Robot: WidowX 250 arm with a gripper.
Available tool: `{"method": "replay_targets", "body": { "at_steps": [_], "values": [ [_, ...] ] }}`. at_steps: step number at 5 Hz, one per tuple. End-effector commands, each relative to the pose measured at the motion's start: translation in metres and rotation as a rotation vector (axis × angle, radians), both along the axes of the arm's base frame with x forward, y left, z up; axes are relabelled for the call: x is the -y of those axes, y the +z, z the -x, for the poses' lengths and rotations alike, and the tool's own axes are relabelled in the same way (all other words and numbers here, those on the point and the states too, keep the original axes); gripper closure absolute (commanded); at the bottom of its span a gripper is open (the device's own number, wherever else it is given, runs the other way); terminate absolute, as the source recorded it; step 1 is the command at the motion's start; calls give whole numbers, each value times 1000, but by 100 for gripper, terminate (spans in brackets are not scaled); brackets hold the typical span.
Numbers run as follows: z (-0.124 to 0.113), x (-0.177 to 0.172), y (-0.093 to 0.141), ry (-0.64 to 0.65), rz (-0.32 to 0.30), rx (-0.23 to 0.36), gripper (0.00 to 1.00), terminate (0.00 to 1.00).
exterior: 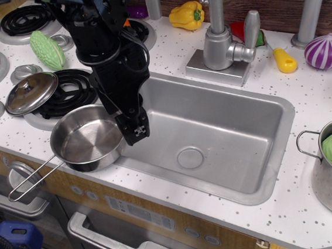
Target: Put pan in sink
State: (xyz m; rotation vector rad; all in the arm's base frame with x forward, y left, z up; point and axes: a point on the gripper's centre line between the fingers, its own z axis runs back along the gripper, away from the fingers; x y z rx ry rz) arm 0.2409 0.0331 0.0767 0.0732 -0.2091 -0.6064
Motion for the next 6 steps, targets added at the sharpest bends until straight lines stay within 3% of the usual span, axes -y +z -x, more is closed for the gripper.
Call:
{"method": "replay_targets", "body": {
  "at_steps": [1,3,6],
  "values": [
    [0,0,0,0,0,0,0,0],
    [1,-24,-9,110,-30,36,0,0],
    [9,-48,-44,142,6,131,0,0]
  ]
}}
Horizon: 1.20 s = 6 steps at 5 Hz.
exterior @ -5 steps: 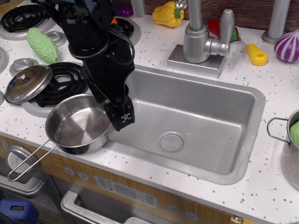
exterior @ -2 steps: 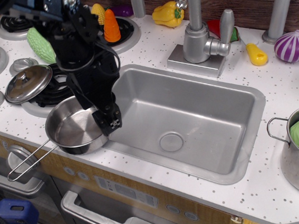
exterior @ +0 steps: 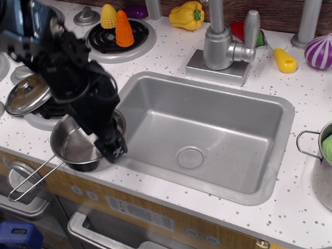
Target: Put pan in sink
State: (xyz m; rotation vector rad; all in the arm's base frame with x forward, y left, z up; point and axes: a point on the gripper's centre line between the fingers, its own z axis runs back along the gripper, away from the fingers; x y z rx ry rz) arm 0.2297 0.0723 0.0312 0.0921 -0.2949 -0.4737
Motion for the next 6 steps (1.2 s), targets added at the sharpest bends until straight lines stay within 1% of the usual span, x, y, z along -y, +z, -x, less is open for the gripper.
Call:
{"method": "replay_targets", "body": {
  "at_steps": [1,2,3,4,6],
  "values": [
    [1,-10,-8,22,-25,65,0,0],
    [4,-9,-16,21,-10,89,0,0],
    [6,-7,-21,28,-13,109,0,0],
    [7,-7,-21,24,5,107,100,0],
    [6,-6,-22,20,13,115,100,0]
  ]
}}
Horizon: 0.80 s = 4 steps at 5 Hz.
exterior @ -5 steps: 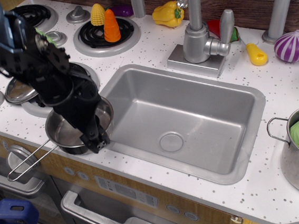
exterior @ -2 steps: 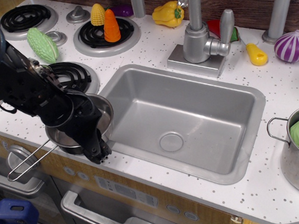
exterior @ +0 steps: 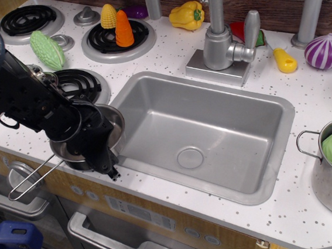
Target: Put pan in sink
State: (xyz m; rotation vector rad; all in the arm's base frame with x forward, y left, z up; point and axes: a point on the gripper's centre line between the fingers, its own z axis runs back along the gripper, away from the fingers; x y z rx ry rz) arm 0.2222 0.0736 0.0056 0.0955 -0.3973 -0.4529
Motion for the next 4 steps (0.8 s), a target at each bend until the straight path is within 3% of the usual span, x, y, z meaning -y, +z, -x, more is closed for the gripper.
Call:
{"method": "replay_targets", "body": {
  "at_steps": [1,2,3,4],
  "values": [
    [-4,-3,8,-45,-30,12,100,0],
    [-12,1,18,-156,-69,14,100,0],
    [-23,16,33,-245,-150,17,100,0],
    [-37,30,48,-364,-159,62,100,0]
  ]
}}
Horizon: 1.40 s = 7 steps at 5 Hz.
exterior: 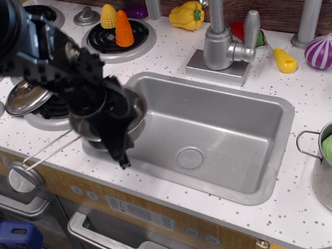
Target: Put pan in sink
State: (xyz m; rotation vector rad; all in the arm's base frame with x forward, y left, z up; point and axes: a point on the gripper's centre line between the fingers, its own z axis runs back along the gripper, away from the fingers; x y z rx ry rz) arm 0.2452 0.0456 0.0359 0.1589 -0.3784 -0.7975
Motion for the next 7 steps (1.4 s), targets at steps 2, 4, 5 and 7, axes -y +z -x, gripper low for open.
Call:
{"method": "replay_targets", "body": {
  "at_steps": [2,4,5,7],
  "values": [
    [-50,48,12,-296,-57,94,100,0],
    [-73,68,-17,-372,-9,139,100,0],
    [-75,67,-26,-415,12,175,0,0],
    [-75,67,-26,-415,12,175,0,100]
  ]
}}
